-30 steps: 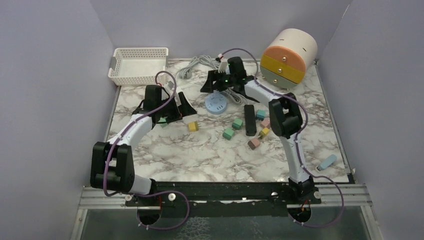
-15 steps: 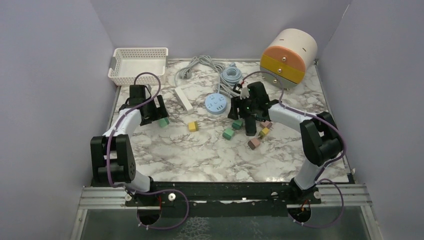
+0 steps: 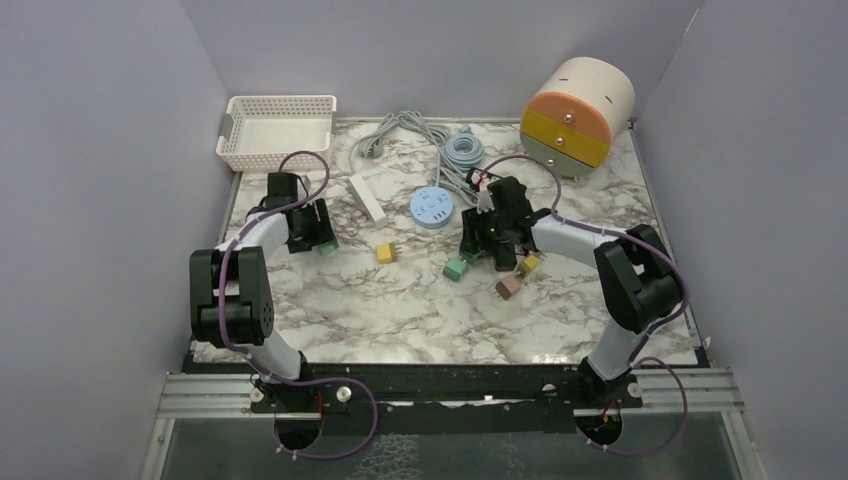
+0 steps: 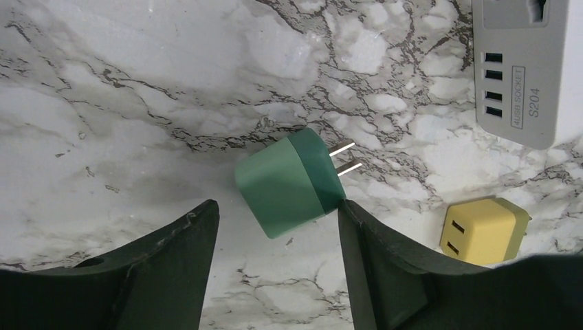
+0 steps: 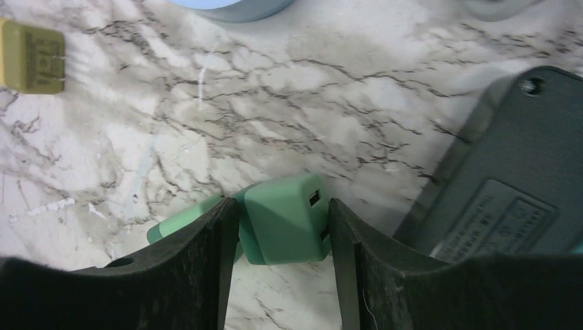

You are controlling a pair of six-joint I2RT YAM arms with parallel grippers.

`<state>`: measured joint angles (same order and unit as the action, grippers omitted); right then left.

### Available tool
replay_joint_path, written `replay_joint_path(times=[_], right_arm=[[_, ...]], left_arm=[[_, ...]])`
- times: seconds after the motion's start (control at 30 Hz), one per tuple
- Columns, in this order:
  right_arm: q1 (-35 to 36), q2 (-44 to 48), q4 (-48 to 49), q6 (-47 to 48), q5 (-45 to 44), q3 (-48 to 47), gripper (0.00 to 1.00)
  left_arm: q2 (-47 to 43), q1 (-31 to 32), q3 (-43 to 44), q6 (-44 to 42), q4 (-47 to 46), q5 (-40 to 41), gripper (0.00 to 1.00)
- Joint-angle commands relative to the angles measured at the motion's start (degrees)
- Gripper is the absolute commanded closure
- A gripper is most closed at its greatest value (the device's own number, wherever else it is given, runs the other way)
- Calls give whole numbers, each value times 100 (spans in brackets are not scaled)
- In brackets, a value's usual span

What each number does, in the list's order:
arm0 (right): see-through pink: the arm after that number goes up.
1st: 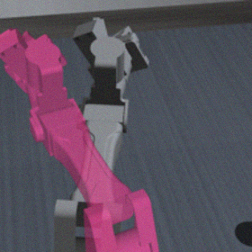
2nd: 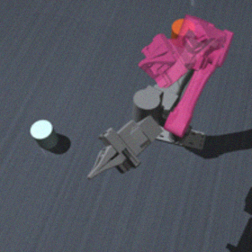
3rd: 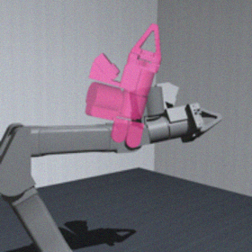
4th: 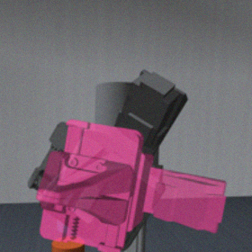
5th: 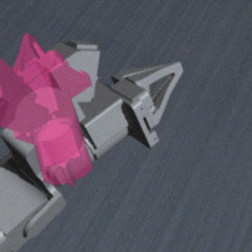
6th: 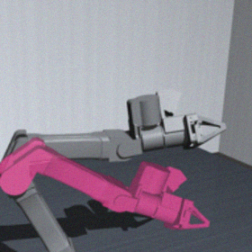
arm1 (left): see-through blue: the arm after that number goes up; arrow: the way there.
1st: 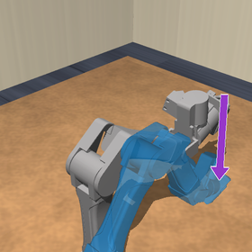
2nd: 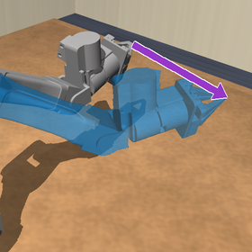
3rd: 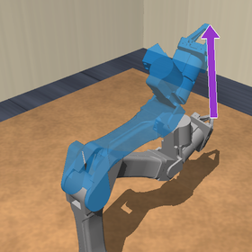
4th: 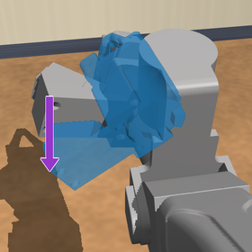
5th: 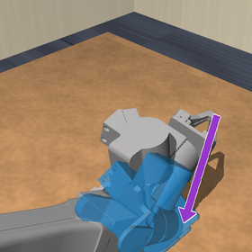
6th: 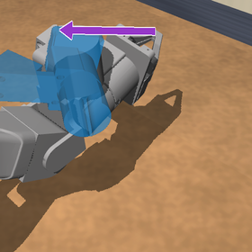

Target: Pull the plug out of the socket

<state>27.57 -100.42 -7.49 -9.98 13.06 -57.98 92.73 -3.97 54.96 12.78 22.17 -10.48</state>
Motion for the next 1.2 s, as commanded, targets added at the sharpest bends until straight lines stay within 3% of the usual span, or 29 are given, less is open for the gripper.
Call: replay_joint_path(times=[0.0,0.37,0.5,0.57,0.8,0.97,1.17], right_arm=[[440,-78,-229,36,-152,31,46],[1168,53,-185,-690,97,224,45],[1541,-219,29,-1141,218,36,44],[1700,-439,84,-1322,299,-189,44],[1918,-802,-27,-1286,447,-1175,37],[1908,-196,-486,-786,-239,-1087,30],[1916,-9,-533,-531,415,-352,30]], left_arm=[[-142,111,-253,122,-196,-391,37],[-1272,452,-1712,1535,-315,-1076,50],[-1745,723,-2049,2034,-312,-1039,51],[-2051,773,-2078,2189,-288,-885,47],[-2121,663,-818,1360,436,430,27],[-1240,408,-121,744,338,959,25],[-150,404,452,247,75,752,27]])
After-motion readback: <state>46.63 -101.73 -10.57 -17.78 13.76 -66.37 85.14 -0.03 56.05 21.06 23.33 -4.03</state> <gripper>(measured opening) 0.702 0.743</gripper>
